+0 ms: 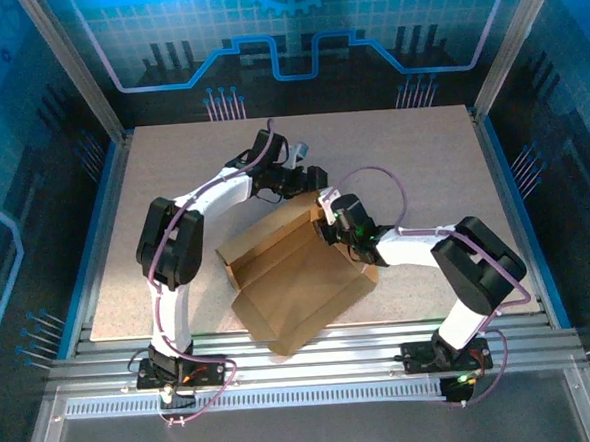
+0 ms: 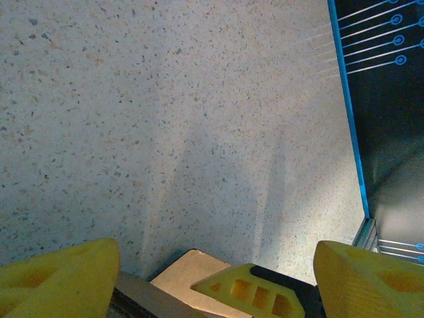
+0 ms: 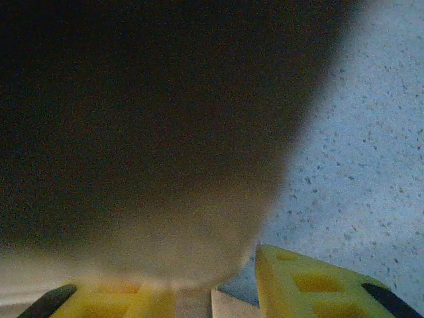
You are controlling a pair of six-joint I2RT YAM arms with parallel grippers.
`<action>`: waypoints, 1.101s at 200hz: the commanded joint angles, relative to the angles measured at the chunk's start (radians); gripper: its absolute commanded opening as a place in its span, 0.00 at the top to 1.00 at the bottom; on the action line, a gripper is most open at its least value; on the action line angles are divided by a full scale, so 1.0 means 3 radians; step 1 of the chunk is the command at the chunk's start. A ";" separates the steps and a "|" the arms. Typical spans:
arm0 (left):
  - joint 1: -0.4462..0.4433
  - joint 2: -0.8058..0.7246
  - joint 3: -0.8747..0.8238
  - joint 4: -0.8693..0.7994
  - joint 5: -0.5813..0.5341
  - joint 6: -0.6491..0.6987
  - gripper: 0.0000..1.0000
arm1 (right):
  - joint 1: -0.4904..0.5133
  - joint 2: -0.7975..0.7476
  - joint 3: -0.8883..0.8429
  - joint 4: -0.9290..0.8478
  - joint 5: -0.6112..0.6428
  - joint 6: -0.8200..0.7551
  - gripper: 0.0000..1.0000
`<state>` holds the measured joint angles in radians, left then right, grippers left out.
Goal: Fold the paper box
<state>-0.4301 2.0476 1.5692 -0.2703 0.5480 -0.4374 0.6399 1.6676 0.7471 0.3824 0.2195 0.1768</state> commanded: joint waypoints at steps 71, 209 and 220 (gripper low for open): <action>-0.0008 0.0089 0.0097 -0.0161 0.0166 0.0036 0.22 | 0.0085 0.0347 0.0170 0.0407 0.0734 0.0028 0.84; 0.0003 0.0087 0.0412 -0.0510 -0.0077 0.0207 0.14 | -0.0047 -0.0423 -0.0388 0.0206 -0.0018 0.0271 0.65; 0.0003 0.0087 0.0504 -0.0598 -0.0107 0.0279 0.08 | -0.0074 -0.0592 -0.0450 0.0058 -0.0079 0.0303 0.63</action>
<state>-0.4240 2.0548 1.6440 -0.3630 0.5385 -0.4156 0.6380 1.5929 0.6456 0.4671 0.2653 0.2359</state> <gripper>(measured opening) 0.869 0.348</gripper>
